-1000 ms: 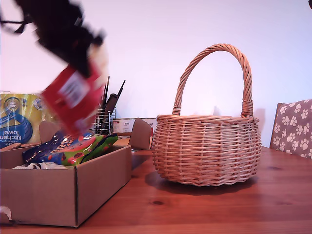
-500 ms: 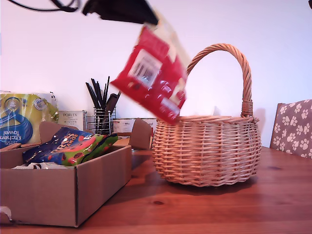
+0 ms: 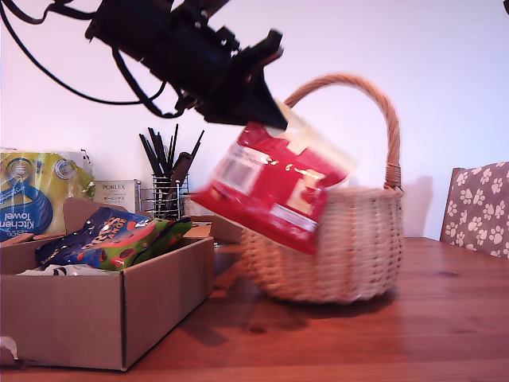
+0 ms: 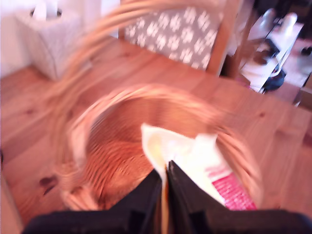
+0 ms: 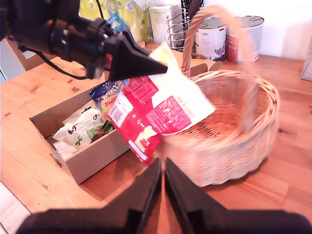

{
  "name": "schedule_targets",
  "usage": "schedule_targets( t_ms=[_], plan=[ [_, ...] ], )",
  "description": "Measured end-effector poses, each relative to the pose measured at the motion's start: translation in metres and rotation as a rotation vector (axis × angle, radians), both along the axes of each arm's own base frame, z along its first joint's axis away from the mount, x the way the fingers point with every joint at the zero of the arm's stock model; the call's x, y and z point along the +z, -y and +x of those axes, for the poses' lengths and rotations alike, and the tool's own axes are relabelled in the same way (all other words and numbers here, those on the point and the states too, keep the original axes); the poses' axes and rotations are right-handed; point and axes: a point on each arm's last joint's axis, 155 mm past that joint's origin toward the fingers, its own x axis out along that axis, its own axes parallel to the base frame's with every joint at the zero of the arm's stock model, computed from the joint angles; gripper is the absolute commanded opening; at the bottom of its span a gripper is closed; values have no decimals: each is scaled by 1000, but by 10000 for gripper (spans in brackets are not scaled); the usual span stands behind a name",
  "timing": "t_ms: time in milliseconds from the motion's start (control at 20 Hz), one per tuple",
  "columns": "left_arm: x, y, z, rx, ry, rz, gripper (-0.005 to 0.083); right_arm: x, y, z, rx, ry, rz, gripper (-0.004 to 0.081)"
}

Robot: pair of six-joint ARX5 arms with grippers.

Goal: Move the bags of Easter eggs from the cardboard box on the left into the woven basket on the right side.

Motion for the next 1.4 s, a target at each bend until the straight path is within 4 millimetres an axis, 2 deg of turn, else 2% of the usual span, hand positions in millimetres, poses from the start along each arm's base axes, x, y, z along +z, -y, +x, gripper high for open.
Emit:
schedule_targets(
  t_ms=[250,500,750,850,1000,1100,1250,1400],
  plan=[
    [22,4,7,9,67,-50,-22,0,0,0,0,0,0,-13],
    [20,6,2,-27,45,-53,-22,0,0,0,0,0,0,-13],
    [-1,14,-36,-192,-123,-22,-22,-6,0,-1,4,-27,-10,-13],
    [-4,7,-52,-220,-171,16,-22,-14,-7,-1,40,-68,-15,-13],
    [22,-12,-68,-221,-106,57,-22,-26,-19,-1,94,-136,-19,-13],
    [31,-33,-73,-190,-64,117,-22,-30,-24,0,119,-158,-21,-13],
    [15,-58,-69,-145,-96,208,-22,-31,-28,-2,154,-138,-45,-13],
    [2,-67,-65,-127,-134,243,-22,-32,-34,-8,191,-134,-59,-13]
  ],
)
